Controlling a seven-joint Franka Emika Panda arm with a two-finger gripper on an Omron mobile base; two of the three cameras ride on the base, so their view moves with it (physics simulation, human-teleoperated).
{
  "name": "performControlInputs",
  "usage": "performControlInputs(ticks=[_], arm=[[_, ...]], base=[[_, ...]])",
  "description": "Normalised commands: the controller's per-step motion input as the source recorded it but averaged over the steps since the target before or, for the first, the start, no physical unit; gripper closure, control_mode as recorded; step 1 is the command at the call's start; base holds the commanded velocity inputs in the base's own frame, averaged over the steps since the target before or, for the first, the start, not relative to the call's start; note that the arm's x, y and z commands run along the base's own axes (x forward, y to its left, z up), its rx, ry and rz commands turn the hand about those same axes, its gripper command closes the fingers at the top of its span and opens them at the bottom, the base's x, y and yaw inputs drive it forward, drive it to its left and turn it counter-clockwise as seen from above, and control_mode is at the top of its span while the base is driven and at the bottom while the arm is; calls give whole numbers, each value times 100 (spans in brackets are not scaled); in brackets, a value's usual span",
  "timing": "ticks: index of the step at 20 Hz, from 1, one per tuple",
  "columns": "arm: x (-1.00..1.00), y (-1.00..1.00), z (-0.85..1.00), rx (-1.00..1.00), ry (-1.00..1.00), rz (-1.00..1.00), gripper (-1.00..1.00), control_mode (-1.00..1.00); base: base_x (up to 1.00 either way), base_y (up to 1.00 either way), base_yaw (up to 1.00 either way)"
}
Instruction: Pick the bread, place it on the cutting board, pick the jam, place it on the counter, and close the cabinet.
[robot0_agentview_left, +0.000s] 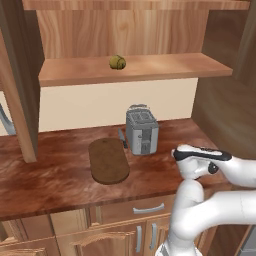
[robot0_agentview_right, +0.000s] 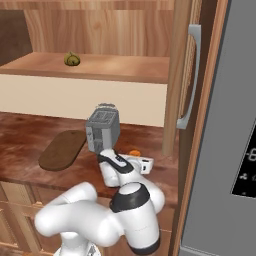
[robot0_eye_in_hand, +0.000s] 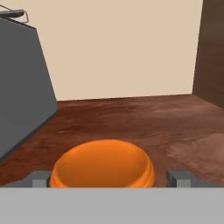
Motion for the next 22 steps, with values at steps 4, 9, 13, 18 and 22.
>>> performControlInputs(ticks=[4,9,13,18,22], arm=[[-37,0,0,0,0,0,-100,-100],[-38,0,0,0,0,0,-100,-100],[-37,0,11,0,0,0,-100,-100],[-27,0,23,0,0,0,-100,-100],[-15,0,31,0,0,0,-100,-100]], base=[[0,0,0],[0,0,0],[0,0,0],[0,0,0],[0,0,0]])
